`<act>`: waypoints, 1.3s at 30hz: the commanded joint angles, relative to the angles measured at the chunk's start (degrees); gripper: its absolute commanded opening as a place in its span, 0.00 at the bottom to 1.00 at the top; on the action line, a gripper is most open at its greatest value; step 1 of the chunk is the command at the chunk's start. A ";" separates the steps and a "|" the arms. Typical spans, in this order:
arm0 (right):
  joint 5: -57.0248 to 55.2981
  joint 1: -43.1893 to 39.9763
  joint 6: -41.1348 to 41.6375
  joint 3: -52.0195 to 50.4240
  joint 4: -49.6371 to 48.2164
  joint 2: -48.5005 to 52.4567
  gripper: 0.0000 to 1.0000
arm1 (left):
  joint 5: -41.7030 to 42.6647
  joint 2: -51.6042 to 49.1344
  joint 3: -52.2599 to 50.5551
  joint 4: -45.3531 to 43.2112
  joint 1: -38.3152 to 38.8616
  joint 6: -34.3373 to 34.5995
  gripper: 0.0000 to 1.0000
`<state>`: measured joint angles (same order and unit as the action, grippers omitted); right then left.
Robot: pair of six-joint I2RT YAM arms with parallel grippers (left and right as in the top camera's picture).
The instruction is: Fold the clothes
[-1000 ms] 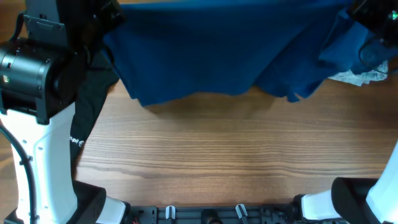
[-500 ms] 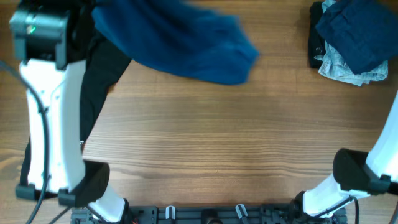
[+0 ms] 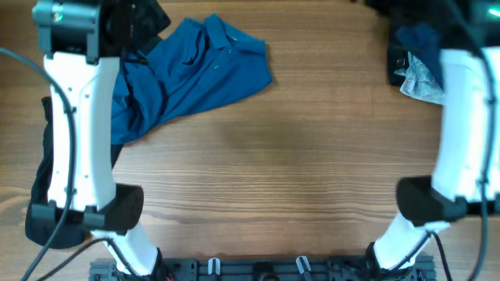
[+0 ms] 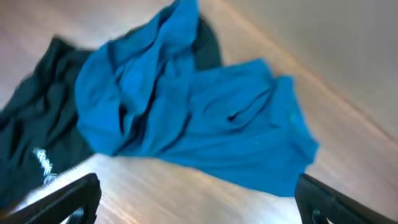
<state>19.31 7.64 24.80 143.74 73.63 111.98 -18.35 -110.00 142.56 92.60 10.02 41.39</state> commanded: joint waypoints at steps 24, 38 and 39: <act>8.17 13.46 -2.34 -0.17 -7.02 36.85 0.91 | 8.68 -16.13 -9.62 -1.01 -8.55 5.35 1.00; 15.02 22.16 3.78 -0.11 -30.77 36.63 0.90 | 12.17 -17.33 -9.62 -1.92 -15.15 5.38 0.71; 13.27 23.47 3.96 -0.11 -31.67 36.63 0.90 | 12.39 -17.64 -9.73 -1.79 -15.69 5.38 0.71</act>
<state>33.04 28.10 27.86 143.63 43.59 147.89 -8.32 -125.80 133.32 90.35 -3.75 46.44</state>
